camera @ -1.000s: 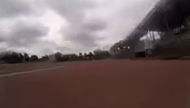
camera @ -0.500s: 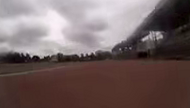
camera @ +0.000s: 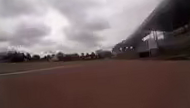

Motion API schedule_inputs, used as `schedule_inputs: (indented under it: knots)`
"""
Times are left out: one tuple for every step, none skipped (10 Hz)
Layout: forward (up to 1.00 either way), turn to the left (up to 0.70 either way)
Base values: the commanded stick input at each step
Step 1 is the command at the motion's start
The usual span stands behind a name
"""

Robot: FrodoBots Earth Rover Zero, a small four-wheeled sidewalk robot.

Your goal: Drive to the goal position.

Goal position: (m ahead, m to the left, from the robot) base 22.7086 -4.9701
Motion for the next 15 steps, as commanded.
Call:
schedule_inputs:
  knots:
    - [0.7,0.0]
    - [0.7,0.0]
    - [0.7,0.0]
    - [0.7,0.0]
    - [0.7,0.0]
    - [0.7,0.0]
    - [0.7,0.0]
    - [0.7,0.0]
    - [0.7,-0.18]
    - [0.7,-0.35]
    - [0.7,-0.35]
    - [0.7,-0.35]
    - [0.7,-0.35]
    - [0.7,-0.35]
    - [0.7,-0.35]
